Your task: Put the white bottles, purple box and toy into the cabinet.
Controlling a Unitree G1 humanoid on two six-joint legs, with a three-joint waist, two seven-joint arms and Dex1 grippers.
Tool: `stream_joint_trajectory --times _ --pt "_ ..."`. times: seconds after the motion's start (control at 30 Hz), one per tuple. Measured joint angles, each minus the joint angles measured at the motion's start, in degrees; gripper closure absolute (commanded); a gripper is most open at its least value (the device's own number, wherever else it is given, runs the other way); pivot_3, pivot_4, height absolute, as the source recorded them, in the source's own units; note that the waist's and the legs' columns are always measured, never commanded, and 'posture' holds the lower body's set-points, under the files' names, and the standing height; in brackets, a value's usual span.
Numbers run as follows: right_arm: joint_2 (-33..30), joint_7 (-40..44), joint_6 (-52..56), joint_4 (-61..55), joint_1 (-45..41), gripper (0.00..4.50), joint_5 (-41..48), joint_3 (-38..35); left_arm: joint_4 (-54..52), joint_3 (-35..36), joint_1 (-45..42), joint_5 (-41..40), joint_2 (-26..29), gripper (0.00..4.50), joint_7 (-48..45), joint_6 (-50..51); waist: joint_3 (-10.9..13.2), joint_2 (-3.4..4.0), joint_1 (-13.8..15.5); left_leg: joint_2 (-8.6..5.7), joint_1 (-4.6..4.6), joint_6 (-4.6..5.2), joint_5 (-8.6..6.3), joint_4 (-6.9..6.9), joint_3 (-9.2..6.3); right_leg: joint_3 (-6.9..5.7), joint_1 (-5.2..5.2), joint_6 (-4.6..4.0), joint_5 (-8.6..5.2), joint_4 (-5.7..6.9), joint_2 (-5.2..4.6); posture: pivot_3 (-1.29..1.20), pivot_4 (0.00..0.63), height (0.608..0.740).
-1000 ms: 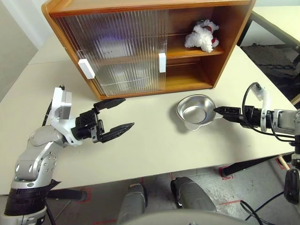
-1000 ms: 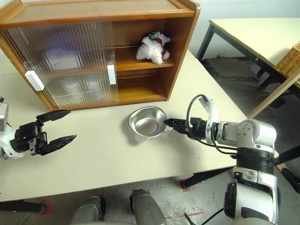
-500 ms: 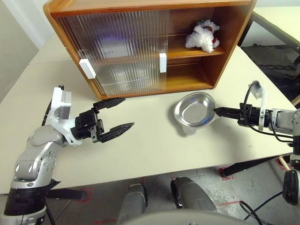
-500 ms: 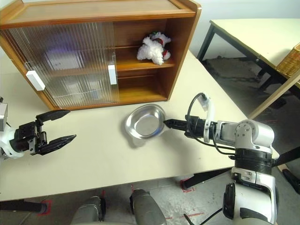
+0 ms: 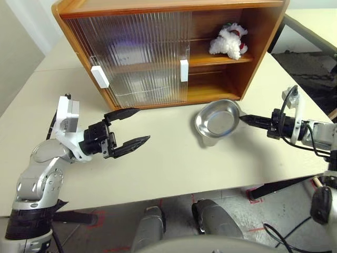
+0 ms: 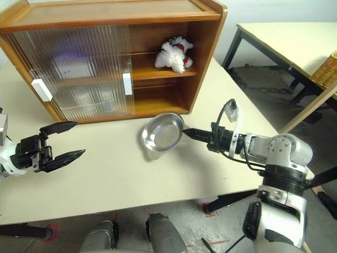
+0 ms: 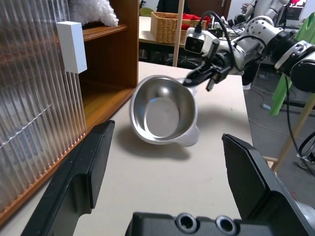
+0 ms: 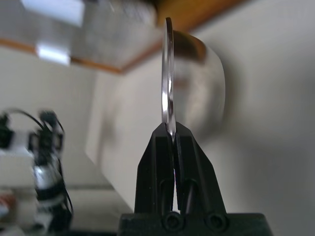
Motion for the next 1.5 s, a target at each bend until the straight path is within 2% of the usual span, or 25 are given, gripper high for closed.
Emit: stream_joint_trajectory --times 0.1,0.33,0.6,0.8,1.1,1.27,1.5 --pt "4.60 -4.45 -0.71 0.87 -1.38 4.49 0.06 -4.19 0.14 -0.03 -0.33 0.28 0.00 0.00 0.02 -0.07 0.00 0.02 -0.16 0.01 -0.02 0.01 0.00 -0.04 0.00 0.00 -0.04 -0.01 0.01 0.00 0.00 -0.23 0.095 0.740" --pt "5.93 -9.15 -5.27 2.01 -2.91 4.49 0.05 -6.98 0.34 -0.04 -0.48 1.17 0.01 0.00 -0.12 -0.08 -0.01 0.02 -0.27 0.00 -0.04 0.04 -0.02 -0.04 0.00 0.01 -0.04 -0.07 0.10 0.00 -0.02 -0.24 0.094 0.740" --pt "11.19 -14.19 -10.99 3.06 -5.12 4.49 1.62 -10.24 0.41 -0.35 -1.57 1.47 -0.16 0.00 -0.11 -0.08 -0.01 0.02 -0.78 0.04 0.01 0.17 0.05 -0.03 0.00 -0.01 -0.04 0.00 0.17 0.00 0.01 -0.23 0.092 0.740" --pt "14.27 -16.73 -16.26 4.64 -7.20 4.49 1.60 -9.60 1.28 -0.91 -3.01 1.96 -0.42 0.00 -0.01 -0.08 -0.02 0.03 -0.96 0.04 0.00 0.19 0.07 -0.02 0.00 -0.01 -0.06 0.01 0.25 0.00 0.00 -0.23 0.092 0.740" --pt "16.55 -17.98 -28.86 12.57 -9.77 4.49 -1.24 -4.29 1.62 -1.63 -4.20 2.17 -0.44 0.00 -0.01 -0.08 -0.04 0.07 -1.04 0.09 -0.03 0.19 0.07 -0.02 -0.01 -0.03 -0.11 0.10 0.57 0.00 -0.01 -0.22 0.089 0.740" --pt "16.64 -18.02 -33.51 15.90 -11.36 4.49 -1.81 -3.08 1.63 -1.63 -4.46 2.17 -0.44 0.00 0.01 -0.09 -0.04 0.07 -0.99 0.10 -0.04 0.19 0.07 -0.03 -0.01 -0.04 -0.11 -0.35 0.75 0.00 -0.01 -0.21 0.085 0.740" --pt "17.02 -17.93 -42.00 21.84 -13.41 4.49 -3.92 -1.38 1.60 -2.38 -4.78 2.20 -1.52 0.00 0.50 -0.11 -0.09 0.10 -1.02 0.19 -0.03 0.20 0.07 0.01 0.01 -0.10 -0.12 -0.46 0.83 0.00 -0.01 -0.22 0.073 0.740"
